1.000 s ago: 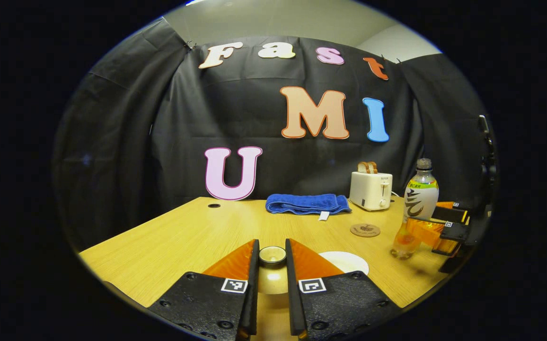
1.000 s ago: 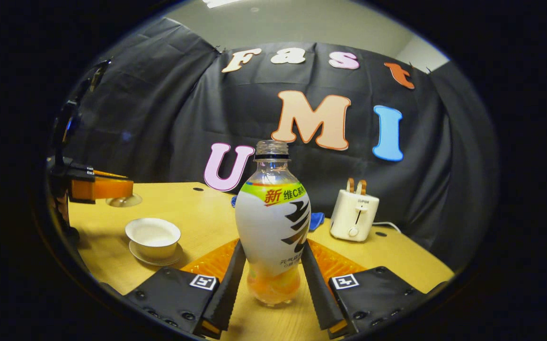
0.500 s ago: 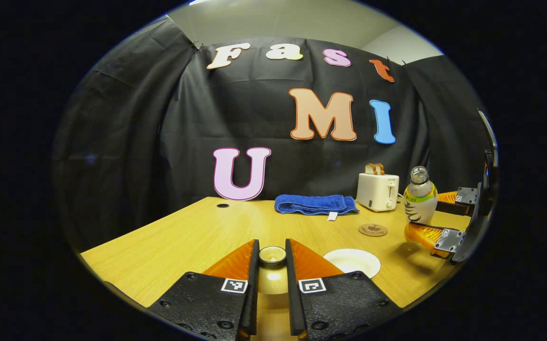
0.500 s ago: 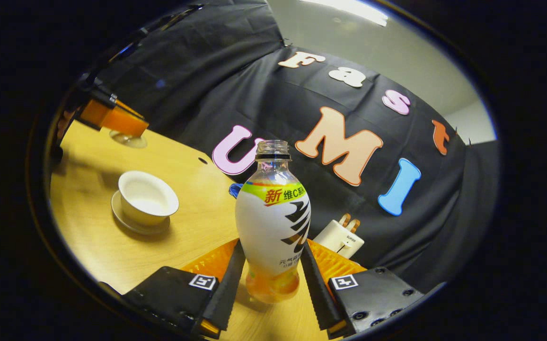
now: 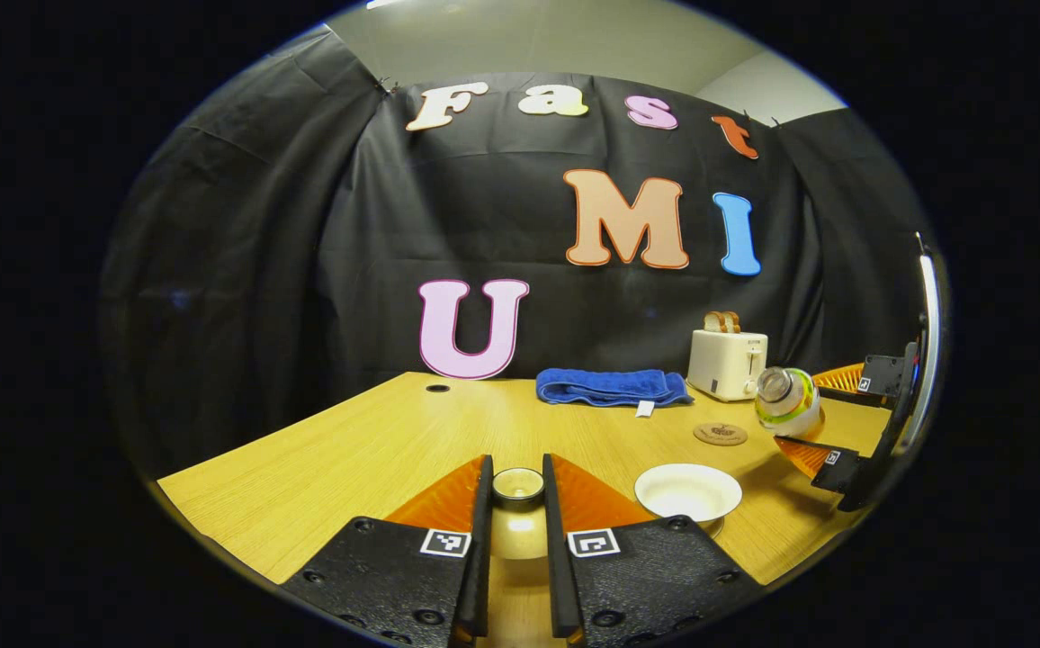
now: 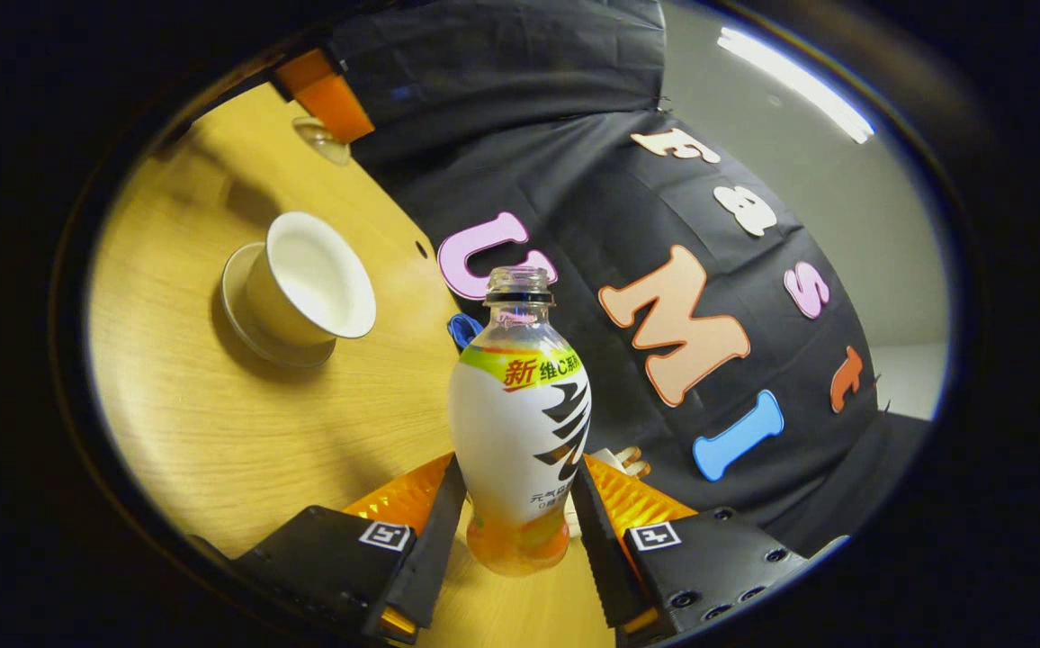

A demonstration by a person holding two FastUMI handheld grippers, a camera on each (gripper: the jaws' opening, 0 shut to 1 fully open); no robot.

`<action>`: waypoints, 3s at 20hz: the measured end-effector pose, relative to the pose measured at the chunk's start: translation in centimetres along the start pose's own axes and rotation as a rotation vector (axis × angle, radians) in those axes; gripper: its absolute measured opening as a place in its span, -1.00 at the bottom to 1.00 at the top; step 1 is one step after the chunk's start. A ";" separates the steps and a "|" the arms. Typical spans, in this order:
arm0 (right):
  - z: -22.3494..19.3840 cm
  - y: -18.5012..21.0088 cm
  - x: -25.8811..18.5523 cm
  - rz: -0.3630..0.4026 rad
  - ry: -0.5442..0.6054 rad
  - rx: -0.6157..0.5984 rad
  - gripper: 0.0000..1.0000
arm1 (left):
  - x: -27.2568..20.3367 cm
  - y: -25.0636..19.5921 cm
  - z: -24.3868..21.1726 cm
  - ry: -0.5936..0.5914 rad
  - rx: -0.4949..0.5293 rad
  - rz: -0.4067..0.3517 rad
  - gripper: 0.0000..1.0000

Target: Open the teacup lid with one hand, grasp the water bottle and pour water into the teacup with the other hand; after pouring, place the water bottle on the coaster and then close the teacup lid.

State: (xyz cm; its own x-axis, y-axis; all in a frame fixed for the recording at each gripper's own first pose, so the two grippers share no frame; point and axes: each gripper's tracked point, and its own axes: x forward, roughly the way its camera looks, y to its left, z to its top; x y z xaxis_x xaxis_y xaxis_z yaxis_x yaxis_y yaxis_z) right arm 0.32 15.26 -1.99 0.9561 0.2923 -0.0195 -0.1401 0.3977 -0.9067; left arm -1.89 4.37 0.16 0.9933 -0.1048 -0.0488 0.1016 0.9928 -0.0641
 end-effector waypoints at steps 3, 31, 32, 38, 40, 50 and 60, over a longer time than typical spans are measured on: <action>0.0 1.2 0.1 0.034 -0.002 -0.064 0.46 | -0.2 0.2 0.1 -0.004 -0.006 -0.005 -0.51; 2.8 1.2 1.0 0.056 -0.151 -0.788 0.45 | 0.0 2.1 -0.2 -0.022 -0.056 -0.007 -0.51; 2.8 1.1 1.0 0.056 -0.152 -0.801 0.45 | 0.0 2.1 -0.2 -0.023 -0.061 -0.009 -0.51; 3.5 0.4 1.7 0.054 -0.172 -0.878 0.44 | 0.1 1.8 -0.4 -0.019 -0.079 -0.023 -0.51; 3.8 0.3 1.7 0.055 -0.181 -0.899 0.44 | 0.2 1.7 -0.3 -0.021 -0.086 -0.028 -0.51; 3.9 0.2 2.2 0.062 -0.207 -0.925 0.44 | 0.3 1.0 0.0 -0.017 -0.097 -0.051 -0.51; 2.8 0.8 2.4 0.109 -0.156 -0.724 0.45 | 0.3 -0.6 0.7 -0.014 -0.098 -0.073 -0.51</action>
State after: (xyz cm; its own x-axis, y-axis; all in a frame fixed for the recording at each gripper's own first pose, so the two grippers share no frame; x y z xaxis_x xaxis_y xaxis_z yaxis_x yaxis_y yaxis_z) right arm 1.73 18.70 -1.54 0.8914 0.4388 -0.1137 0.0241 -0.2963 -0.9548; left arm -1.62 3.83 0.86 0.9842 -0.1751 -0.0266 0.1685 0.9719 -0.1646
